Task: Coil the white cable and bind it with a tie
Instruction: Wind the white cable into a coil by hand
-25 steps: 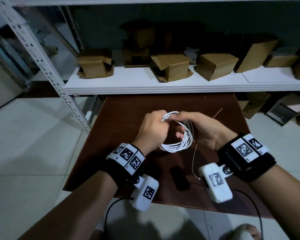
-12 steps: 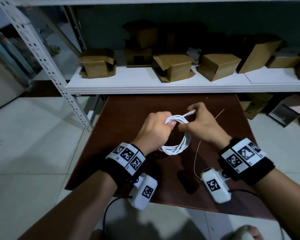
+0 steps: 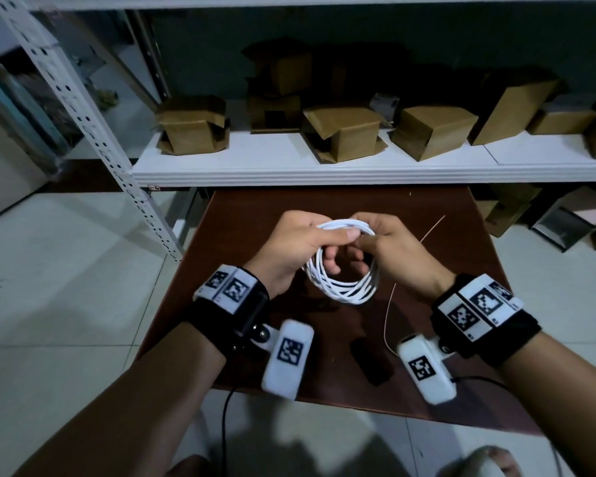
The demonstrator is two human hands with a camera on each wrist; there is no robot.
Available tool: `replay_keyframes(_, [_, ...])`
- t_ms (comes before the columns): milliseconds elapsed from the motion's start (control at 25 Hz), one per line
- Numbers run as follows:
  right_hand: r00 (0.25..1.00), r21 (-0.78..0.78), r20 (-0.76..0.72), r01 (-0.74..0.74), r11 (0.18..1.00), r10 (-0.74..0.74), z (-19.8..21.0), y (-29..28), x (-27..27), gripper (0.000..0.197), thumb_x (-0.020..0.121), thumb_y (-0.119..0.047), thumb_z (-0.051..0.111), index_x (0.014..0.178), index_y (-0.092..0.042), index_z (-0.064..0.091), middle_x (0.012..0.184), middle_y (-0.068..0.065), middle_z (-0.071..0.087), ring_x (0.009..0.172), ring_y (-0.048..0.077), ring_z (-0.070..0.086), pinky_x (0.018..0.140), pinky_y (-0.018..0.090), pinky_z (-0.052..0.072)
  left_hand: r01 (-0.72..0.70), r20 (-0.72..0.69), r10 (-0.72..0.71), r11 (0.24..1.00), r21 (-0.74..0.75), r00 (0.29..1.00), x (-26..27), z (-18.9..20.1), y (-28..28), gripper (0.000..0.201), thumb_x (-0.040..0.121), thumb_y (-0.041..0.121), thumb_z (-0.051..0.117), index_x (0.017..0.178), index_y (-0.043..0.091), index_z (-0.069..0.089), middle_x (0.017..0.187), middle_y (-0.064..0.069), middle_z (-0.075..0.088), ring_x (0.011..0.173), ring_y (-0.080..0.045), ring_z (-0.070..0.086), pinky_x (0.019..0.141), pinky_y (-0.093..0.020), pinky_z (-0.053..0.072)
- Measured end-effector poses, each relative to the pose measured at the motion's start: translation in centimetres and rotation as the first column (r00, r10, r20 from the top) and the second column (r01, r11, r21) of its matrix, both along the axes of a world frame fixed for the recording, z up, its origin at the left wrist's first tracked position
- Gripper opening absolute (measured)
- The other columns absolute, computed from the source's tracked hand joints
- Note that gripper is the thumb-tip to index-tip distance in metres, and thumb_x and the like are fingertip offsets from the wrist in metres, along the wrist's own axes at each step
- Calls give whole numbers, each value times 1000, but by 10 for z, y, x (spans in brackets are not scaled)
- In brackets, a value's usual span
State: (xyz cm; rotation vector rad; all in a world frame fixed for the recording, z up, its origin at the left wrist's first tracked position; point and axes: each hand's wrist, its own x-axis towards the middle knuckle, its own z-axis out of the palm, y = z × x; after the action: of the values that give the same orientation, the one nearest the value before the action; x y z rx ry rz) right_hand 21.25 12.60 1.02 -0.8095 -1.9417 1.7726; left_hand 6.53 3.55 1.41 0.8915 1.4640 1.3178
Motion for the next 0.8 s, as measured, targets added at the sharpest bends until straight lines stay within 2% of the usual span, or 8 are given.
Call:
replay_keyframes(40, [998,-81,-58,21,996,-25,4,-1,-2,9,100,6,52,95,4,59,58,8,47,43,16,45,44,25,35,2,184,0,1000,-9,983,0,3,-1,23,92,13,75,95,-9,69,50,0,49,42,-9,54,51,-24,57])
replay_keyframes(120, [983,-230,-151,69,971,-105,10,-2,-4,9,101,3,55,101,7,63,57,7,47,41,15,48,40,21,42,19,415,-21,1000,8,910,0,8,-2,24,89,20,72,95,-1,64,49,3,45,44,-5,53,54,-23,59])
replay_keyframes(200, [960,-353,-199,117,928,-197,14,-6,-6,12,100,4,56,96,6,66,58,8,53,43,16,60,43,23,55,49,523,-67,998,48,850,0,9,-3,23,88,26,66,90,4,57,46,7,41,40,-2,48,52,-21,56])
replay_keyframes(280, [948,-422,-221,120,899,-230,14,-7,-5,9,99,4,56,98,7,65,58,5,55,42,13,56,39,20,49,100,597,-119,993,65,793,-2,11,-3,22,95,29,59,87,9,55,45,11,33,35,-1,36,45,-16,46])
replay_keyframes(360, [954,-466,-224,76,882,-201,15,-5,-3,15,97,1,57,111,4,61,56,1,49,39,10,40,36,19,28,152,630,-157,986,63,760,-8,10,-2,25,100,31,54,86,10,53,45,13,28,35,-2,27,41,-16,32])
replay_keyframes(440, [974,-476,-168,54,878,-151,17,-2,0,21,95,-1,57,116,0,61,54,-1,39,38,8,32,40,22,20,187,626,-177,981,51,759,-13,10,-1,31,98,36,54,84,8,54,44,11,27,35,-3,25,41,-19,27])
replay_keyframes(600, [993,-510,-95,18,860,-77,20,-3,3,19,94,1,56,111,-1,63,50,-7,24,36,5,23,39,21,16,187,547,-155,982,-4,823,-18,11,-2,36,96,37,57,75,8,54,40,10,26,33,-6,24,43,-22,34])
replay_keyframes(800, [997,-503,-60,13,864,-50,27,4,8,20,86,-1,65,106,-5,66,51,-4,30,38,7,34,42,21,26,195,468,-146,979,-57,871,-18,16,-2,33,95,33,60,71,12,51,41,11,22,33,-5,20,42,-21,34])
